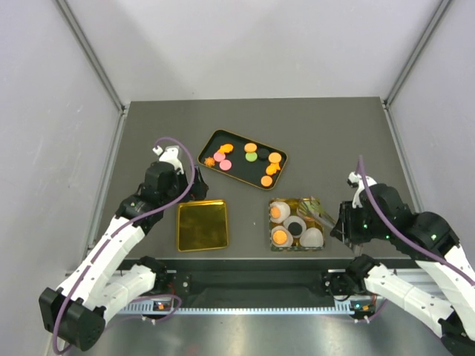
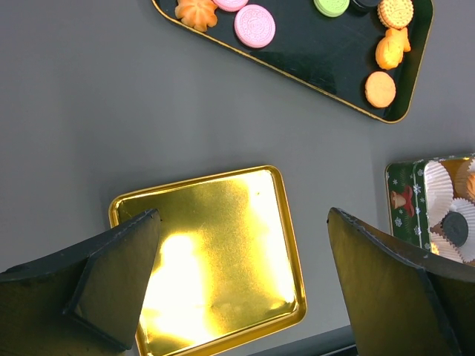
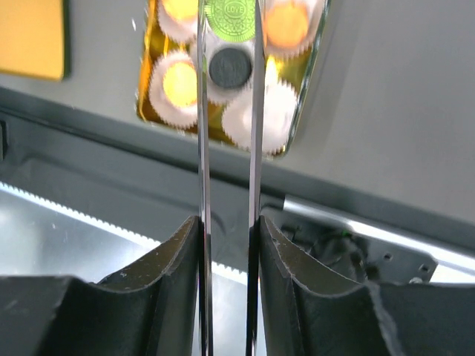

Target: Pack the cookies

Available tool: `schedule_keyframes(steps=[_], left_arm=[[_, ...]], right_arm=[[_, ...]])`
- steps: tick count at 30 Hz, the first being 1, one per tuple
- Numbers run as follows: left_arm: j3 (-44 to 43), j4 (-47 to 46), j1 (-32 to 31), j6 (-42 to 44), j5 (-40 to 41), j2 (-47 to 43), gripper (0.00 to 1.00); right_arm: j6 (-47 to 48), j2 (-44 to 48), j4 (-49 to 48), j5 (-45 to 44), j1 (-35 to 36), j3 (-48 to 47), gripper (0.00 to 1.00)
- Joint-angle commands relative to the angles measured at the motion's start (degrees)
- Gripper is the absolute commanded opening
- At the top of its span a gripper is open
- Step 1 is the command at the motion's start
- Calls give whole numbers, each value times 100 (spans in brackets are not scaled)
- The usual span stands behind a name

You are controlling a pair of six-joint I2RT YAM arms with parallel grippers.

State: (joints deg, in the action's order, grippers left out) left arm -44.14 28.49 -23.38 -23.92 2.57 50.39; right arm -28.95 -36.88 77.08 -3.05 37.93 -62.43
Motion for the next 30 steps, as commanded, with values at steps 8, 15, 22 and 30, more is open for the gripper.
schedule_keyframes(steps=[8, 15, 22, 30], left_arm=[[-95, -256, 26, 10, -20, -38, 99], [-77, -256, 26, 10, -28, -29, 99], [-95, -265, 26, 37, -99, 50, 99], [-86, -274, 26, 28, -116, 76, 99]], right_arm=[[-366, 480, 861, 797, -58, 477, 32], [-664, 840, 861, 683, -67, 794, 31], [-840, 1060, 861, 525, -58, 847, 30], [-1130, 1429, 870, 498, -58, 952, 29]])
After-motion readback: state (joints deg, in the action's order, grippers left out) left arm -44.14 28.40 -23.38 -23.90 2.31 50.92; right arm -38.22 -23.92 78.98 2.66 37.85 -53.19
